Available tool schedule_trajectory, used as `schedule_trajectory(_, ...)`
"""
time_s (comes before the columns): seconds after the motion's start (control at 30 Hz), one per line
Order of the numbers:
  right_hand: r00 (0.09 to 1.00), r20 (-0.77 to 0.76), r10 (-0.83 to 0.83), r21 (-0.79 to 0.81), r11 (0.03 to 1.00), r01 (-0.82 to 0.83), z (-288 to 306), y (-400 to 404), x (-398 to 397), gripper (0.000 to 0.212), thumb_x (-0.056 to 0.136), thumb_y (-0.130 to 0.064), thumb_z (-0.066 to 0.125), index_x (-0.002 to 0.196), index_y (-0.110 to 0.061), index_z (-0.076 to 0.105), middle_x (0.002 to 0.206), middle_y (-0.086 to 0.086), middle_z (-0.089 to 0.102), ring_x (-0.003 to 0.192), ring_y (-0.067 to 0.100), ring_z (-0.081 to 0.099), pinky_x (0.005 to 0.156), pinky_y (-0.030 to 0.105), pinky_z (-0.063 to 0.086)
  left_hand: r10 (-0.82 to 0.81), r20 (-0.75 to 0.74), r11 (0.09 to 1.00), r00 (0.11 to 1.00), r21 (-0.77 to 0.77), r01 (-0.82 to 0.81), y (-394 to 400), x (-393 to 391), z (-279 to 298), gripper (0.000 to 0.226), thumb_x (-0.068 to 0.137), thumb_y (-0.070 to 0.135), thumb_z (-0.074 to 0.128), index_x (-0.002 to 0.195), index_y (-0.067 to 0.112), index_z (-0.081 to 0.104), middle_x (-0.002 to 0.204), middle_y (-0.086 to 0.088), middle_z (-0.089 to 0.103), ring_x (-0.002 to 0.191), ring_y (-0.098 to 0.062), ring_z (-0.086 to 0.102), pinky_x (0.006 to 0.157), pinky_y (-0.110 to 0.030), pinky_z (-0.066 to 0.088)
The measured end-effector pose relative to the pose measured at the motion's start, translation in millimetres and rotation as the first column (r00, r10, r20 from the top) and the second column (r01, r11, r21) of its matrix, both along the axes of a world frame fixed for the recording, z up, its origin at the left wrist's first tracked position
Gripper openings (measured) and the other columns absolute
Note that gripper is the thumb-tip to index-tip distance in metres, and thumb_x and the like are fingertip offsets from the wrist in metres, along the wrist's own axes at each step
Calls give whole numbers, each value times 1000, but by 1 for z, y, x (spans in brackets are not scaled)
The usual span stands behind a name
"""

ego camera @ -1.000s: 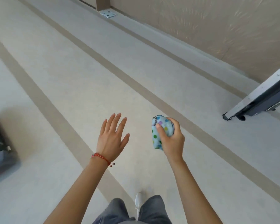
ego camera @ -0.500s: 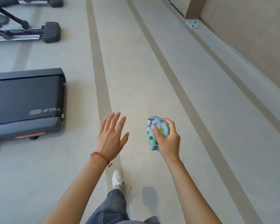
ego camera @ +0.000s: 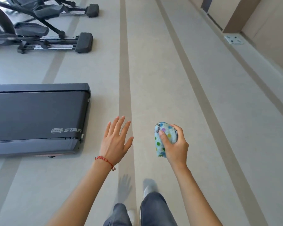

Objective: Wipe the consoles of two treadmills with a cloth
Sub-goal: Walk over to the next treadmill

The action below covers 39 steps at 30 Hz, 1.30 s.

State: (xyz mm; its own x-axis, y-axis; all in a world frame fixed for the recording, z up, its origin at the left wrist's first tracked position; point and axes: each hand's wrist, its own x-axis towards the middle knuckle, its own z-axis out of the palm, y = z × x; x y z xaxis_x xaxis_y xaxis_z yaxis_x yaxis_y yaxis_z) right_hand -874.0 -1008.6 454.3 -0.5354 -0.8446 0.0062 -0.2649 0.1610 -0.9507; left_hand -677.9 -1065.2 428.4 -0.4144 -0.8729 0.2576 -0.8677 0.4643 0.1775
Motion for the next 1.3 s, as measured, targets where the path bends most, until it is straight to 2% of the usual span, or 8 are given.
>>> schedule_trajectory(0.2,999,13,53,-4,999,-53,-8,-114,-28,27,80,-34,70,101,-33,52,88,-22,60,81,-1,62,64,15,51,69,6,998,998,-12,-69,-101,-24,-11,53,90,42,37,130,9,47,136,-17,47,129,-34,36,108,-47,25)
schedule_trajectory(0.4,991,11,136,4,991,-136,-3,-230,-58,28,80,-35,70,102,-33,53,89,-17,62,82,3,63,66,21,53,166,20,986,986,6,-166,-203,-50,-4,54,91,42,36,130,8,48,136,-17,47,129,-33,34,107,-48,26)
schedule_trajectory(0.5,985,2,173,10,985,-173,3,-281,-67,27,81,-35,70,102,-32,53,90,-14,62,80,-1,61,62,14,50,211,31,977,977,16,-212,-243,-59,2,55,90,42,37,130,7,50,136,-17,48,129,-32,34,107,-48,24)
schedule_trajectory(0.63,975,25,219,19,976,-219,4,-338,-67,27,81,-33,70,102,-30,54,87,-19,62,75,-10,59,58,6,46,251,50,967,967,34,-252,-289,-61,-1,56,90,43,37,130,7,50,136,-18,47,128,-35,38,106,-49,24)
schedule_trajectory(0.7,970,22,241,25,970,-242,3,-366,-63,27,80,-35,70,101,-32,53,87,-19,61,77,-7,61,59,8,47,277,56,959,959,40,-279,-312,-58,-3,56,90,43,37,130,7,50,136,-17,47,128,-35,38,107,-48,24)
schedule_trajectory(0.93,949,10,314,21,949,-315,-6,-475,-31,27,79,-36,70,100,-35,53,87,-21,62,81,4,64,70,30,55,359,28,933,933,25,-360,-403,-32,-9,55,90,43,37,129,7,51,135,-18,48,128,-34,36,105,-50,25)
schedule_trajectory(1.17,901,13,433,26,901,-433,1,-582,16,28,79,-37,71,101,-34,54,89,-18,64,81,4,65,70,33,58,465,14,883,885,71,-465,-488,13,-5,66,97,51,15,130,7,51,135,-18,49,127,-35,39,106,-51,25)
schedule_trajectory(1.3,844,19,536,35,843,-536,2,-629,50,29,78,-39,71,101,-35,55,91,-15,65,83,6,65,70,34,58,565,1,823,825,69,-564,-515,38,2,60,91,47,30,129,6,53,134,-18,50,126,-38,43,104,-54,26)
